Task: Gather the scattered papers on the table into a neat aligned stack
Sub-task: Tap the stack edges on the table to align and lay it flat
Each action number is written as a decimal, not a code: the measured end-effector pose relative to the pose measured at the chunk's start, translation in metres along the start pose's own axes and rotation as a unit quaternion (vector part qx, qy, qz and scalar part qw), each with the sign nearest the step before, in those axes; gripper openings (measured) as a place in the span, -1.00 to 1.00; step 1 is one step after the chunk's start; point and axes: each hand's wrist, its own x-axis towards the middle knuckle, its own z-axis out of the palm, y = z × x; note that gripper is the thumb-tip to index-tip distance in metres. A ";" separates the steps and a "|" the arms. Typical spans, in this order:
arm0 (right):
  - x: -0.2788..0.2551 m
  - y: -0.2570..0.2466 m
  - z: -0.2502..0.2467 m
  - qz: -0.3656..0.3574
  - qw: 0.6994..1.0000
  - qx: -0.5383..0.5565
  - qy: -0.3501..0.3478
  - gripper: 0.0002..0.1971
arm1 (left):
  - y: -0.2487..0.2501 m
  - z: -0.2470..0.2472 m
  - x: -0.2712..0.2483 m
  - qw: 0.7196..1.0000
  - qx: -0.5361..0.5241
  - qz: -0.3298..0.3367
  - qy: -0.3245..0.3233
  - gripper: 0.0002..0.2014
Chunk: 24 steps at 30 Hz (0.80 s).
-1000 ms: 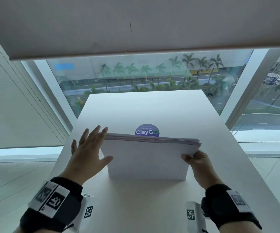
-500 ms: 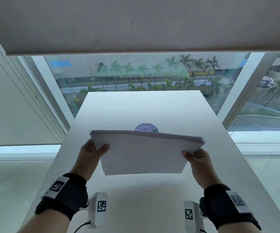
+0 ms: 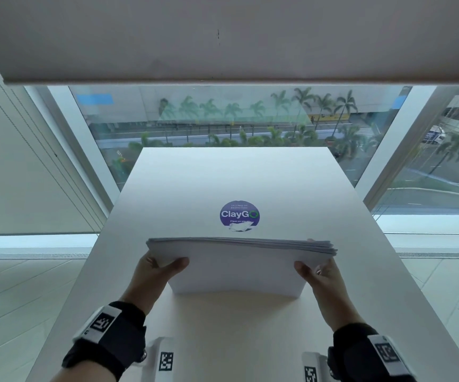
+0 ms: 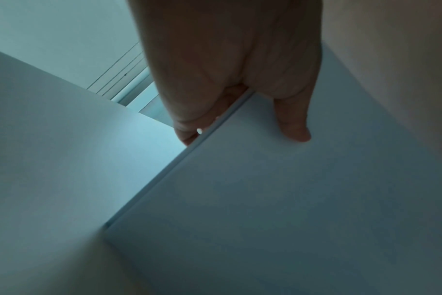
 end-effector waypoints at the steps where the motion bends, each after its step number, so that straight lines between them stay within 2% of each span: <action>1: 0.001 -0.001 0.000 0.002 1.000 0.006 -0.002 -0.71 | 0.000 0.000 0.001 1.000 0.002 -0.004 0.001 -0.73; 3: 0.002 -0.002 0.001 0.018 1.000 0.017 -0.003 -0.79 | 0.000 -0.001 0.003 1.000 0.016 -0.015 0.001 -0.82; 6: 0.003 -0.006 0.003 0.020 1.000 0.010 0.015 -0.70 | 0.000 -0.002 0.004 0.999 0.039 -0.024 0.003 -0.77; 8: 0.003 -0.019 0.003 -0.008 0.998 -0.032 0.061 -0.69 | 0.002 0.001 0.003 0.999 0.045 -0.018 0.016 -0.77; 10: 0.005 -0.038 0.002 -0.053 0.982 -0.131 0.125 -0.41 | 0.005 0.005 0.003 0.999 0.042 -0.002 0.028 -0.79; 12: 0.008 -0.063 0.002 -0.112 0.946 -0.276 0.129 -0.25 | 0.011 0.010 0.002 0.998 0.041 0.022 0.037 -0.86; 13: 0.009 -0.075 0.005 -0.137 0.914 -0.368 0.099 -0.24 | 0.018 0.013 0.002 0.998 0.044 0.032 0.038 -0.90; 15: 0.005 -0.099 0.019 -0.153 0.832 -0.533 0.003 -0.24 | 0.032 0.020 0.001 0.995 0.068 0.063 0.032 -0.89; 16: 0.003 -0.111 0.030 -0.149 0.803 -0.575 -0.045 -0.25 | 0.041 0.025 0.000 0.993 0.088 0.080 0.023 -0.84; 18: 0.000 -0.126 0.051 -0.155 0.785 -0.590 -0.113 -0.37 | 0.060 0.034 -0.002 0.986 0.124 0.111 -0.007 -0.80; 20: -0.004 -0.139 0.068 -0.173 0.789 -0.574 -0.134 -0.70 | 0.077 0.041 -0.005 0.978 0.156 0.134 -0.031 -0.79; 22: -0.006 -0.146 0.074 -0.170 0.827 -0.524 -0.112 -0.96 | 0.091 0.046 -0.004 0.960 0.222 0.168 -0.007 -0.84; 24: -0.003 -0.144 0.073 -0.149 0.862 -0.478 -0.086 -0.90 | 0.104 0.047 -0.003 0.930 0.293 0.215 0.051 -0.80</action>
